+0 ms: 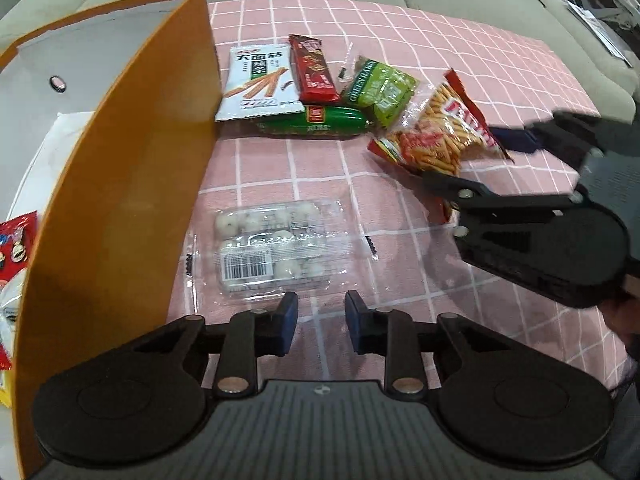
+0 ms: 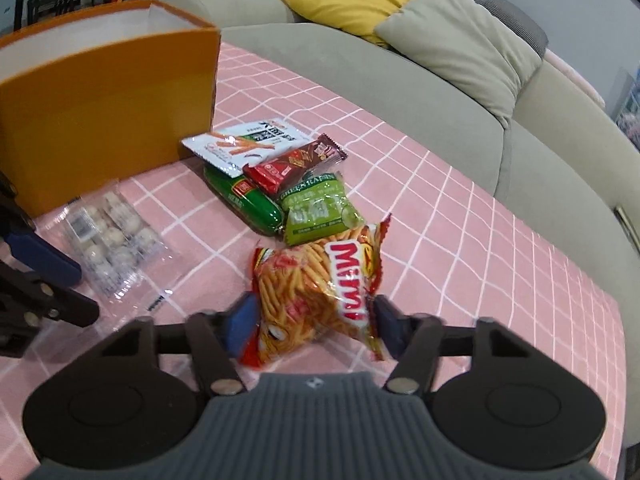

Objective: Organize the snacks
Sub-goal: 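Grasp the Mimi snack bag with the right gripper while the left approaches the sweets tray, then grasp the clear tray of white sweets with the left gripper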

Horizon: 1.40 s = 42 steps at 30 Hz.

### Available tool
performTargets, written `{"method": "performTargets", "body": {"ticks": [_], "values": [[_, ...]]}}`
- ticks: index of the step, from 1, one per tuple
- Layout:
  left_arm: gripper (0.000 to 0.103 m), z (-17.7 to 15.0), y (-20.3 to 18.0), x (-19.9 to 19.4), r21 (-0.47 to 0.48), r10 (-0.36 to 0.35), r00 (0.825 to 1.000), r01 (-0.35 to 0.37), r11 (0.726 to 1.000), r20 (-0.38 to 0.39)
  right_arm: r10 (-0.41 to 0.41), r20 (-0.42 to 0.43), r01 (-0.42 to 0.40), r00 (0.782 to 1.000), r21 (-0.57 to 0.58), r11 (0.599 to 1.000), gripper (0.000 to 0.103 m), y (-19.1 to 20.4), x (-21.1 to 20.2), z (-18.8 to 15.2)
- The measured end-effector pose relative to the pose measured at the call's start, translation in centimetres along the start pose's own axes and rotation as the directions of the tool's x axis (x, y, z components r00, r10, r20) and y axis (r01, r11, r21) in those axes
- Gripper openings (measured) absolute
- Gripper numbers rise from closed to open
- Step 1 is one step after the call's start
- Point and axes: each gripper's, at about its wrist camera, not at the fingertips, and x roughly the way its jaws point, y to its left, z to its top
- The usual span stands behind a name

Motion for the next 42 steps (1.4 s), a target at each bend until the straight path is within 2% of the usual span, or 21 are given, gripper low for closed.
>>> {"method": "performTargets", "body": {"ticks": [3, 10, 15, 19, 21, 24, 27, 31, 35, 38, 42], "values": [[0.048, 0.1, 0.4, -0.4, -0.058, -0.017, 1.0, 0.017, 0.998, -0.002, 0.031, -0.006, -0.03, 1.0, 0.046, 0.998, 0.048, 0.1, -0.7, -0.3], [0.049, -0.4, 1.6, -1.1, -0.113, -0.01, 1.0, 0.008, 0.994, -0.013, 0.114, -0.007, -0.113, 0.993, 0.061, 0.992, 0.046, 2.1, -2.6, -1.3], [0.06, -1.1, 2.7, -1.6, -0.184, -0.038, 0.999, 0.035, 0.982, -0.015, 0.162, -0.023, -0.16, 0.986, 0.087, 0.983, 0.046, 3.1, -4.1, -2.4], [0.066, -1.5, 2.8, -1.9, -0.198, -0.03, 1.0, 0.027, 0.98, -0.011, 0.193, -0.028, -0.191, 0.981, 0.077, 0.979, 0.045, 4.4, -5.4, -3.2], [0.068, -1.4, 2.9, -2.0, -0.22, -0.03, 0.999, 0.027, 0.975, -0.013, 0.191, -0.025, -0.188, 0.981, 0.081, 0.979, 0.045, 4.6, -5.8, -3.4], [0.069, -1.2, 3.1, -2.2, -0.269, -0.053, 0.999, 0.05, 0.962, -0.002, 0.137, -0.016, -0.135, 0.99, 0.096, 0.986, 0.045, 4.2, -6.1, -3.3], [0.069, -1.0, 2.9, -2.2, -0.287, -0.044, 0.999, 0.045, 0.957, 0.009, 0.091, -0.015, -0.089, 0.996, 0.102, 0.991, 0.045, 3.0, -5.5, -2.3], [0.069, -0.8, 3.1, -2.5, -0.32, -0.04, 0.999, 0.044, 0.946, 0.021, 0.03, 0.006, -0.031, 1.0, 0.032, 0.999, 0.045, 2.1, -3.7, -0.6], [0.069, -0.8, 3.7, -2.5, -0.352, -0.042, 0.999, 0.045, 0.935, 0.016, 0.007, 0.019, -0.005, 1.0, -0.115, 0.993, 0.045, 2.7, -1.7, 1.0], [0.069, -0.8, 4.2, -2.4, -0.376, -0.045, 0.999, 0.046, 0.925, 0.013, 0.025, 0.009, -0.023, 1.0, -0.202, 0.979, 0.045, 3.5, -0.6, 1.4], [0.069, -0.6, 4.7, -2.4, -0.389, -0.039, 0.999, 0.042, 0.92, 0.016, 0.065, 0.012, -0.06, 0.998, -0.247, 0.967, 0.045, 4.3, -1.4, 0.9]]}}
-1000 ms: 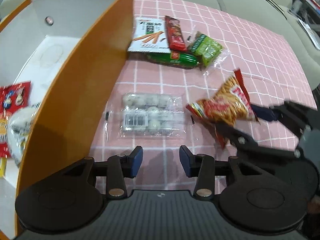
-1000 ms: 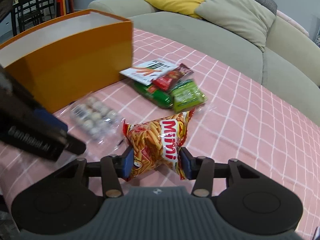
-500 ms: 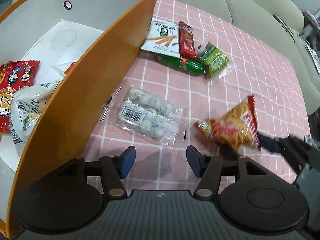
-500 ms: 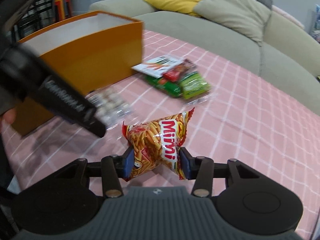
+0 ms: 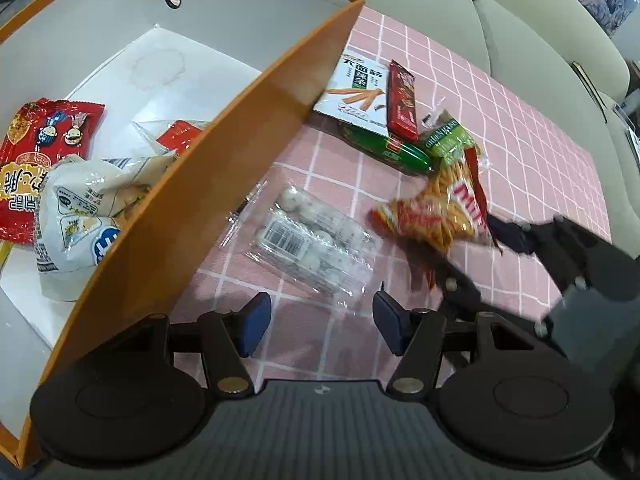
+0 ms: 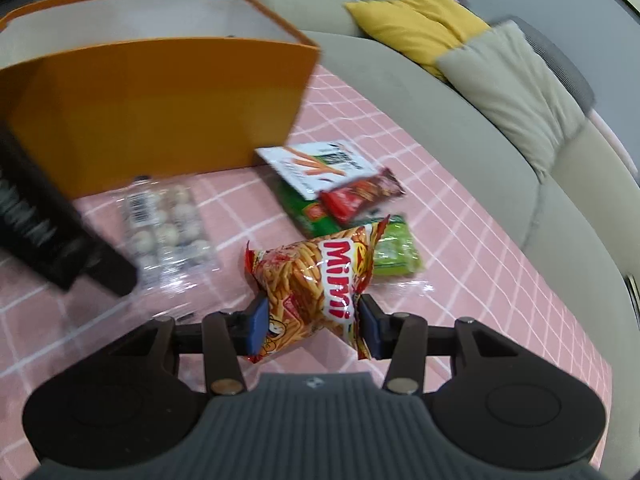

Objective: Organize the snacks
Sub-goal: 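Grasp the clear tray of white sweets with the left gripper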

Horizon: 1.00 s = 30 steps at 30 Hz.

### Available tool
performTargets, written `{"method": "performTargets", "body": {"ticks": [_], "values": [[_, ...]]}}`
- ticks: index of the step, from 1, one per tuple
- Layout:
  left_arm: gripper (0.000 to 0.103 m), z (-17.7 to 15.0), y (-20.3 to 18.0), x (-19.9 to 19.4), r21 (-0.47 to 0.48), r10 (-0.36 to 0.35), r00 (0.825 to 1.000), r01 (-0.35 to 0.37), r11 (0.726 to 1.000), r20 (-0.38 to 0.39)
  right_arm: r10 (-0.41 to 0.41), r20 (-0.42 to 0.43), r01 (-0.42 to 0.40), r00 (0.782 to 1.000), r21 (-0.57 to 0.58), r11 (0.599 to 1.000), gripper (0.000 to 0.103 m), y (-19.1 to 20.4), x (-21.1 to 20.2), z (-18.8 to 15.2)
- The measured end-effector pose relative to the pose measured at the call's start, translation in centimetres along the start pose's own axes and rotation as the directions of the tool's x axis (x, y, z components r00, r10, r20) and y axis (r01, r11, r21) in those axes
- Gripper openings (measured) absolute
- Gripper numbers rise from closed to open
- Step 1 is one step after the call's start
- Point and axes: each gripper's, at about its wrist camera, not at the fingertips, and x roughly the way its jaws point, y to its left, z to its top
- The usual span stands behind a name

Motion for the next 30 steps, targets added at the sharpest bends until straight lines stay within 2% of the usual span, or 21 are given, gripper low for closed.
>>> {"method": "performTargets", "body": {"ticks": [4, 6, 9, 14, 19, 23, 30], "values": [[0.07, 0.1, 0.1, 0.4, -0.008, 0.001, 1.0, -0.001, 1.0, 0.0, 0.039, -0.011, -0.039, 0.999, 0.019, 0.999, 0.045, 0.5, -1.1, -0.6], [0.074, 0.1, 0.1, 0.5, -0.019, 0.002, 1.0, -0.002, 1.0, -0.004, 0.055, -0.017, -0.054, 0.998, 0.027, 0.998, 0.045, 0.9, -1.7, -1.0], [0.076, 0.2, 0.1, 0.8, -0.037, 0.009, 1.0, -0.009, 0.999, -0.013, 0.07, -0.03, -0.068, 0.997, 0.059, 0.996, 0.045, 1.4, -2.5, -1.5], [0.077, 0.5, -0.6, 1.6, -0.054, 0.058, 0.998, -0.059, 0.997, -0.018, 0.094, -0.043, -0.087, 0.995, 0.133, 0.987, 0.045, 2.1, -3.6, -2.4], [0.077, 0.4, -1.7, 2.7, -0.008, 0.138, 0.99, -0.138, 0.99, -0.013, 0.097, -0.048, -0.087, 0.994, 0.187, 0.978, 0.045, 2.4, -4.0, -2.8], [0.067, 0.1, -2.3, 2.8, 0.047, 0.155, 0.988, -0.154, 0.987, -0.009, 0.094, -0.051, -0.082, 0.994, 0.208, 0.975, 0.045, 2.4, -4.1, -3.0], [0.065, -0.3, -2.5, 2.6, 0.158, 0.153, 0.988, -0.148, 0.976, -0.02, 0.077, -0.072, -0.055, 0.994, 0.265, 0.963, 0.045, 1.9, -4.6, -3.6]]}}
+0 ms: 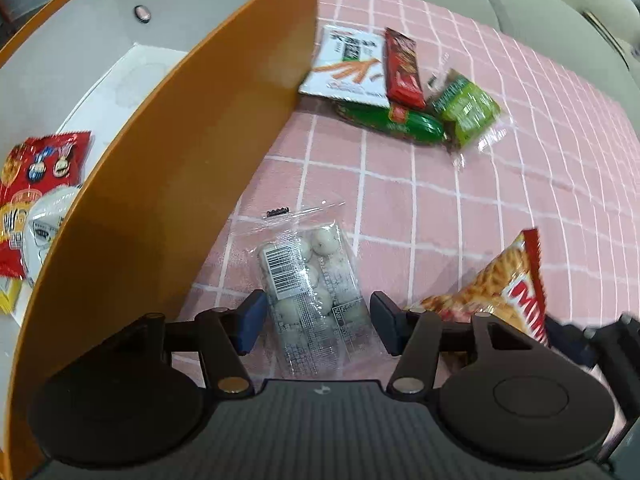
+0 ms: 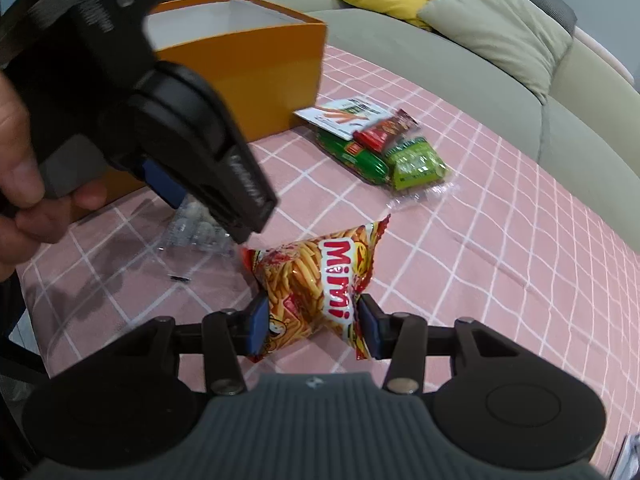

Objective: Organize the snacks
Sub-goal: 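Grasp the clear tray of white sweets with the left gripper, then carry the sweets tray and Mimi bag over the box and release both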

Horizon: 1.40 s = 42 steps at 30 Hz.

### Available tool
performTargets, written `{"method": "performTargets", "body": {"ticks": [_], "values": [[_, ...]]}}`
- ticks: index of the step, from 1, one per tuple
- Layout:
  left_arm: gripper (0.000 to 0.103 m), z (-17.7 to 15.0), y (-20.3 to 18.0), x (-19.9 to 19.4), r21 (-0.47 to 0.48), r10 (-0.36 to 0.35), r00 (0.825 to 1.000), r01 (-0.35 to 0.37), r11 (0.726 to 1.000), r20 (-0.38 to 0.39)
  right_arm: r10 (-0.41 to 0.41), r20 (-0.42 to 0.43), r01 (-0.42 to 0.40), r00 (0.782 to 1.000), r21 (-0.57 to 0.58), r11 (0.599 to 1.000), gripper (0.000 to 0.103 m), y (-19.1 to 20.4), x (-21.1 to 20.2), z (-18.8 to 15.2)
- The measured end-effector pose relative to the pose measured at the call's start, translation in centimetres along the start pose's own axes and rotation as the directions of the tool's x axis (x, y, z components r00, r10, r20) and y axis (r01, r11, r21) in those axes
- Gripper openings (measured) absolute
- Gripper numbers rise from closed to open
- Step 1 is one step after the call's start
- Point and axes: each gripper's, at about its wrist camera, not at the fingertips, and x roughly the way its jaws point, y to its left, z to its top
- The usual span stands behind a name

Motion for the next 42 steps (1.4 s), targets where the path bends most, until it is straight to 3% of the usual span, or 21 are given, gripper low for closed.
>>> {"method": "performTargets", "body": {"ticks": [5, 9, 11, 15, 19, 24, 25, 32, 42], "values": [[0.064, -1.0, -0.3, -0.4, 0.172, -0.018, 0.999, 0.025, 0.985, -0.039, 0.009, -0.034, -0.005, 0.999, 0.119, 0.993, 0.045, -1.1, -0.6, -0.6], [0.065, -2.5, -1.0, -0.9, 0.357, -0.003, 0.996, 0.033, 0.933, -0.084, 0.037, -0.055, -0.025, 0.998, 0.2, 0.979, 0.045, -1.5, -1.1, -1.2], [0.065, -2.9, -1.1, -0.9, 0.394, -0.011, 0.994, 0.053, 0.918, -0.109, 0.056, -0.063, -0.04, 0.996, 0.234, 0.971, 0.045, -1.5, -1.3, -1.4], [0.075, -2.8, -0.4, -0.6, 0.318, -0.019, 0.994, 0.052, 0.947, -0.107, 0.057, -0.073, -0.036, 0.996, 0.255, 0.966, 0.045, -1.0, -1.5, -1.7], [0.077, -2.9, -0.3, -0.1, 0.232, -0.008, 0.995, 0.031, 0.972, -0.1, 0.051, -0.076, -0.03, 0.996, 0.253, 0.967, 0.045, -0.5, -1.5, -1.5], [0.077, -3.8, -0.8, 0.3, 0.206, 0.032, 0.997, -0.016, 0.978, -0.076, 0.041, -0.075, -0.023, 0.996, 0.233, 0.972, 0.046, 0.1, -1.5, -1.5], [0.073, -3.7, -0.5, 0.1, 0.214, 0.033, 0.997, -0.017, 0.977, -0.071, 0.041, -0.075, -0.022, 0.996, 0.234, 0.972, 0.046, 0.1, -1.5, -1.5], [0.061, -4.6, -0.1, -1.1, 0.218, 0.006, 0.999, 0.006, 0.976, -0.052, 0.045, -0.076, -0.025, 0.996, 0.247, 0.969, 0.045, 0.2, -1.7, -1.4], [0.061, -4.3, 1.6, -6.7, 0.189, -0.059, 0.997, 0.05, 0.981, 0.043, 0.037, -0.054, -0.023, 0.998, 0.251, 0.968, 0.045, 0.9, -3.5, -0.7]]}}
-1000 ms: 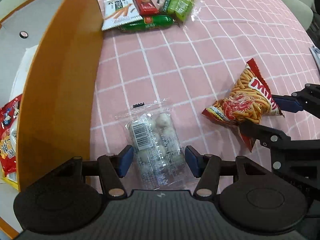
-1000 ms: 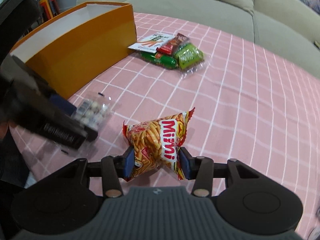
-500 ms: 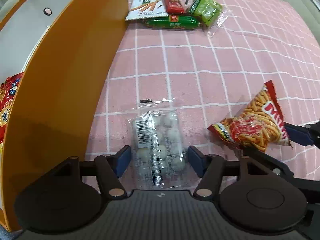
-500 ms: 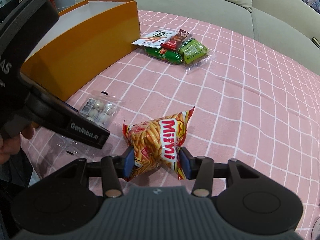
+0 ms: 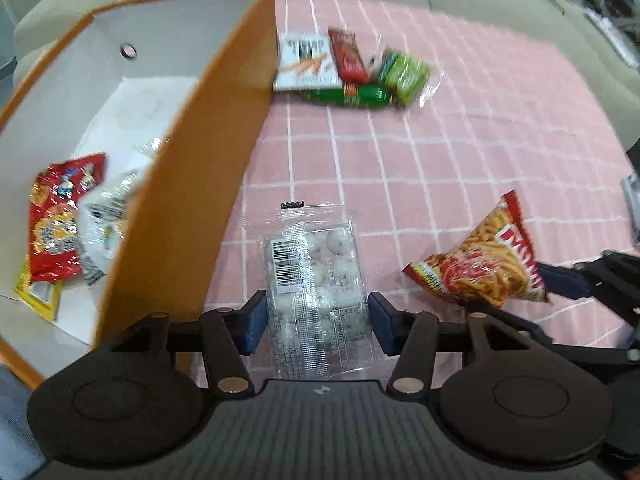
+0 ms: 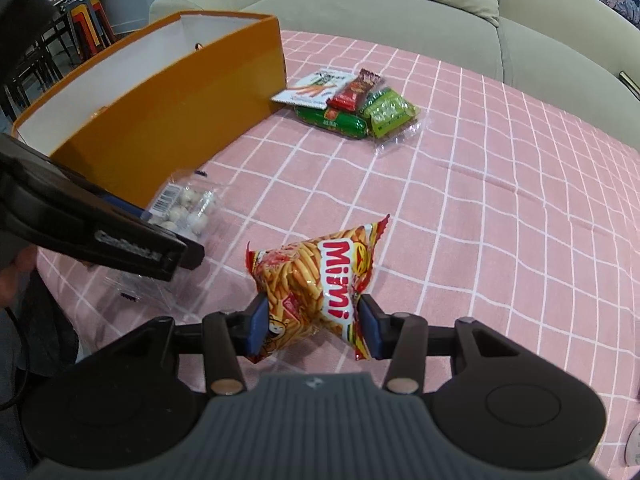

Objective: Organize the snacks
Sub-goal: 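Carry the sweets tray and Mimi bag over the box and release both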

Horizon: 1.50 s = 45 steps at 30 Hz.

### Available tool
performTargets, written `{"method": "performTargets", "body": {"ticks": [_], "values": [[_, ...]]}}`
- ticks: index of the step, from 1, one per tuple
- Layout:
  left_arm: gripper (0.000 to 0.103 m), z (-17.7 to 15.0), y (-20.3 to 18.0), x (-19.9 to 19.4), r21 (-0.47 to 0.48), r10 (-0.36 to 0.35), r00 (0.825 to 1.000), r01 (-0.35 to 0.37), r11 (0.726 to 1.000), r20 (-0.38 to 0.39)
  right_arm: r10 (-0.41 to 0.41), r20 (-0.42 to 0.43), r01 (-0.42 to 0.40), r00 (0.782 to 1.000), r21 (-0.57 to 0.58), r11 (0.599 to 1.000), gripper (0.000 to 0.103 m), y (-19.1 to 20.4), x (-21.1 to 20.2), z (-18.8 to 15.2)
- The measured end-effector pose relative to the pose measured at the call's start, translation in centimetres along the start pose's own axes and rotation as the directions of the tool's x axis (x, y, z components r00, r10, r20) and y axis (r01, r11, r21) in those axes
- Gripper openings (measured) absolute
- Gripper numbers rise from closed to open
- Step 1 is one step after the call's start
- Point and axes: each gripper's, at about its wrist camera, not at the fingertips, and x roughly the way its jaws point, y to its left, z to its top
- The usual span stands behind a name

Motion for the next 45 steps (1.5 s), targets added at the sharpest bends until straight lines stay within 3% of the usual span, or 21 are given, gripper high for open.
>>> {"method": "performTargets", "body": {"ticks": [16, 23, 35, 45], "values": [[0.061, 0.9, 4.0, -9.5, -0.081, -0.049, 0.978, 0.066, 0.995, 0.205, 0.04, 0.16, -0.037, 0.986, -0.023, 0.999, 0.045, 3.2, -6.3, 4.0], [0.061, 1.7, 7.0, -11.3, -0.112, -0.008, 0.969, 0.036, 0.993, 0.246, 0.086, 0.213, -0.071, 0.973, -0.076, 0.995, 0.045, 5.8, -7.3, 6.7], [0.061, 4.4, 11.9, -11.8, -0.104, 0.076, 0.963, -0.051, 0.993, 0.258, 0.121, 0.275, -0.055, 0.954, -0.237, 0.97, 0.044, 10.8, -6.2, 12.4], [0.061, 7.0, 14.1, -8.1, -0.049, 0.115, 0.976, -0.107, 0.993, 0.188, 0.073, 0.236, 0.034, 0.969, -0.42, 0.907, 0.044, 14.0, -1.1, 15.8]]}}
